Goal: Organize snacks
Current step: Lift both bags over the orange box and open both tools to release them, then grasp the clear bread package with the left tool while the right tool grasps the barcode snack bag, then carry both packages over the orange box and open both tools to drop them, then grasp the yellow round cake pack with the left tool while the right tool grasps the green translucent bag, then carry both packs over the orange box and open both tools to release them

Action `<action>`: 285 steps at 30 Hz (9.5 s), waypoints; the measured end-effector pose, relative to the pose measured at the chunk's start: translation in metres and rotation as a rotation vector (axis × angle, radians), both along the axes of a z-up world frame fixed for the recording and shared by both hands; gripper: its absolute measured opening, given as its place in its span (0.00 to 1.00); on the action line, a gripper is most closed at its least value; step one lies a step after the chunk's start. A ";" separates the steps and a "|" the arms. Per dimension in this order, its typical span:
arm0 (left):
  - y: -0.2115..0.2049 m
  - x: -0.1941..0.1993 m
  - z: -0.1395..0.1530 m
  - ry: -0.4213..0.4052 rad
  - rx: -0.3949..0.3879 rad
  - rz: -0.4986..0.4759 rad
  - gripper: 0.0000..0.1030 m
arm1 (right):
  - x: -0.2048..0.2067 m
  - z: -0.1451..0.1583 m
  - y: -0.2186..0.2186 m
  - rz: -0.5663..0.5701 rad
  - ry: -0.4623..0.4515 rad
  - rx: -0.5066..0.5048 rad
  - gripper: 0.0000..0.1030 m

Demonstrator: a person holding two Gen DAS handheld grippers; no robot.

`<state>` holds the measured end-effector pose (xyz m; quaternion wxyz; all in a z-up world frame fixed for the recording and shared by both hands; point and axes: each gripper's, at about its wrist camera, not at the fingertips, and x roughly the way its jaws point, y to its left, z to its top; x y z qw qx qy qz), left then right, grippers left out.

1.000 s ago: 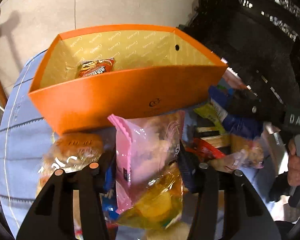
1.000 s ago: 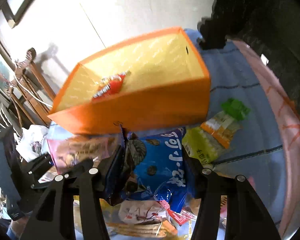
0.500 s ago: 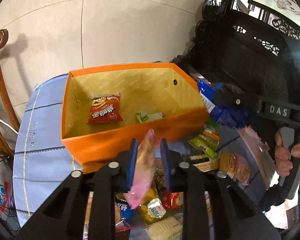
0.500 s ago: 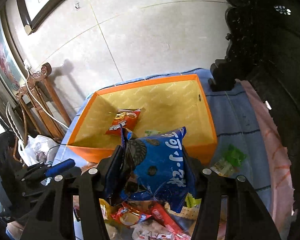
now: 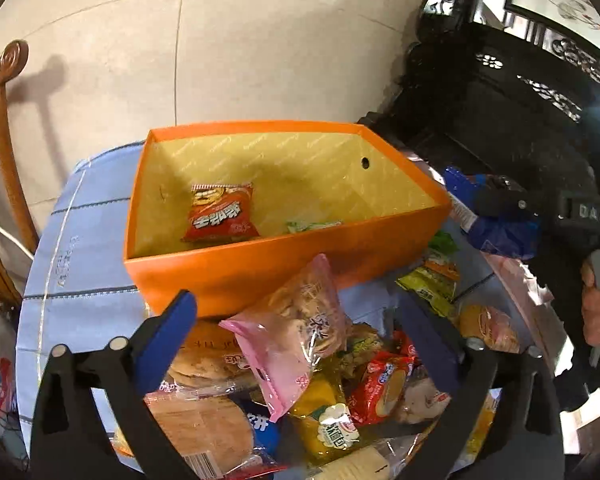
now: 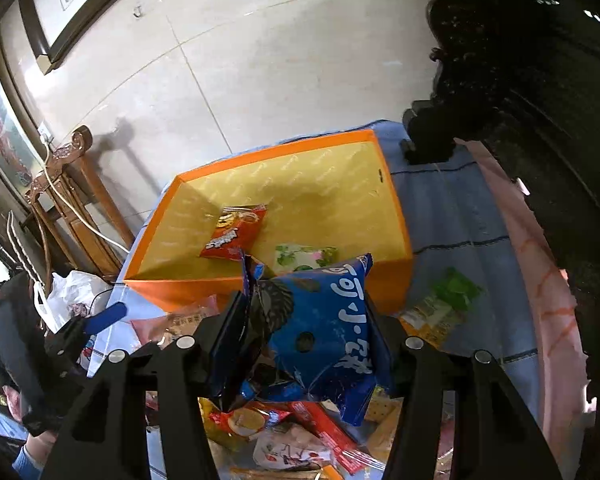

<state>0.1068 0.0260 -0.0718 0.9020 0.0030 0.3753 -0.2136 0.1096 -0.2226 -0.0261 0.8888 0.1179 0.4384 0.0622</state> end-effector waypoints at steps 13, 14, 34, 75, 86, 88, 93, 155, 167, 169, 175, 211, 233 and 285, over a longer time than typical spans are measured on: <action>-0.033 0.010 -0.030 0.130 0.132 -0.077 0.30 | 0.000 0.008 0.003 0.004 -0.012 0.007 0.55; -0.030 0.008 -0.020 0.117 0.114 -0.070 0.30 | 0.001 0.009 0.004 0.006 -0.016 0.005 0.55; -0.011 0.101 0.051 0.042 0.128 0.163 0.30 | 0.113 0.017 0.041 0.090 -0.045 -0.160 0.55; 0.006 0.020 -0.072 0.041 0.483 -0.079 0.96 | 0.062 -0.129 -0.095 -0.273 0.270 -0.080 0.96; 0.045 0.053 -0.096 0.295 0.242 0.093 0.46 | 0.070 -0.137 -0.076 -0.261 0.351 -0.086 0.46; 0.037 0.045 -0.093 0.253 0.311 0.064 0.41 | 0.057 -0.126 -0.072 -0.259 0.318 -0.125 0.46; 0.034 0.034 -0.084 0.240 0.310 0.017 0.20 | 0.037 -0.092 -0.063 -0.233 0.237 -0.158 0.45; 0.010 0.018 -0.061 0.131 0.265 0.007 0.31 | 0.001 -0.013 -0.070 -0.204 0.068 -0.075 0.45; 0.026 -0.005 0.008 0.042 0.163 0.012 0.28 | -0.002 0.005 -0.057 -0.166 0.024 -0.063 0.45; 0.026 -0.005 0.022 0.034 0.151 0.008 0.24 | -0.002 0.013 -0.052 -0.149 0.003 -0.071 0.45; 0.018 0.009 0.047 -0.002 0.117 0.007 0.23 | 0.011 0.040 -0.030 -0.078 -0.071 -0.078 0.45; 0.035 0.054 0.077 -0.124 0.265 0.134 0.96 | 0.066 0.032 -0.073 -0.109 -0.040 -0.250 0.97; 0.105 0.028 -0.079 0.133 0.311 -0.075 0.96 | 0.107 -0.168 -0.151 -0.373 0.264 -0.154 0.96; -0.026 0.111 0.074 0.101 0.072 0.241 0.35 | 0.095 0.018 0.007 0.006 -0.095 -0.209 0.36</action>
